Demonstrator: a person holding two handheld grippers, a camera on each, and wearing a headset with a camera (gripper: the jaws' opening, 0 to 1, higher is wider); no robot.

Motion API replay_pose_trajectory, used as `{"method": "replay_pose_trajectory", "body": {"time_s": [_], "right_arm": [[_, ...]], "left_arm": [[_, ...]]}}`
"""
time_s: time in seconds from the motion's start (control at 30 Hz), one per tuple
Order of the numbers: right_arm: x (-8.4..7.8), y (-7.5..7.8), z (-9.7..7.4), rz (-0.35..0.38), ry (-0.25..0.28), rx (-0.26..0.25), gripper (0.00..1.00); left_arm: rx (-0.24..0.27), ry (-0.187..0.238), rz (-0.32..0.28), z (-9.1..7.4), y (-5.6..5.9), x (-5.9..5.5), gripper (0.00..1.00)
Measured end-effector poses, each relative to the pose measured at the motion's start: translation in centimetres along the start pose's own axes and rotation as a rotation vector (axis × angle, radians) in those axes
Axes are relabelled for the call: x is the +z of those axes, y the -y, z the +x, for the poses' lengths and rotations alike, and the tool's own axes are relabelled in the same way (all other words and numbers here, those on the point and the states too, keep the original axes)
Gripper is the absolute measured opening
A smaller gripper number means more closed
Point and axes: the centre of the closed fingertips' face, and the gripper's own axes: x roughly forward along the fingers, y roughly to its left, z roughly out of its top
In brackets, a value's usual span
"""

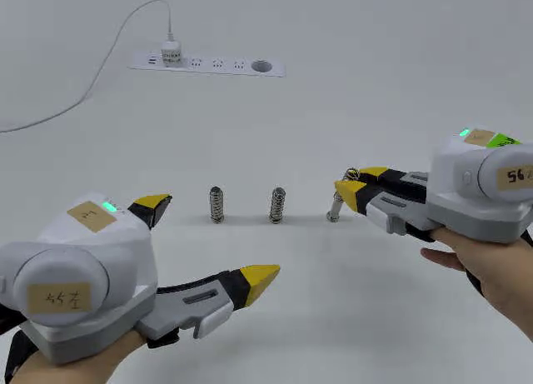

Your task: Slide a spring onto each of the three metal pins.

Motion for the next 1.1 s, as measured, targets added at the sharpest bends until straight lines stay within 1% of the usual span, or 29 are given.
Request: {"method": "replay_pose_trajectory", "body": {"time_s": [0.03,0.07,0.17,0.33,0.43,0.53,0.8,0.93,1.1], "right_arm": [[-0.1,0.0,0.0,0.000,0.003,-0.001,0.12],[-0.3,0.0,0.1,0.007,-0.008,0.001,0.12],[-0.9,-0.1,0.5,0.003,-0.019,0.002,0.12],[-1.8,-0.1,0.9,0.009,-0.041,0.003,0.12],[-2.5,0.0,1.3,0.008,-0.055,0.001,0.12],[-2.9,0.1,1.5,0.027,-0.056,-0.002,0.12],[-3.5,-0.1,1.7,0.030,-0.067,-0.008,0.12],[-3.4,-0.2,1.7,0.021,-0.063,-0.010,0.12],[-3.5,-0.2,1.7,0.031,-0.066,-0.016,0.12]], "left_arm": [[0.003,-0.002,0.001,0.0,0.0,0.0,0.90],[0.004,-0.004,-0.001,-0.1,-0.1,-0.1,0.89],[0.007,-0.004,-0.006,-0.1,0.0,-0.1,0.89],[0.004,-0.015,0.003,0.0,0.2,-0.3,0.87],[0.006,-0.012,0.012,0.0,0.2,-0.2,0.85],[0.007,-0.020,0.021,0.0,0.3,-0.4,0.84],[0.008,-0.022,0.018,0.0,0.2,-0.4,0.83],[0.008,-0.030,0.019,0.0,0.1,-0.6,0.81],[0.009,-0.036,0.018,0.0,0.0,-0.7,0.80]]}}
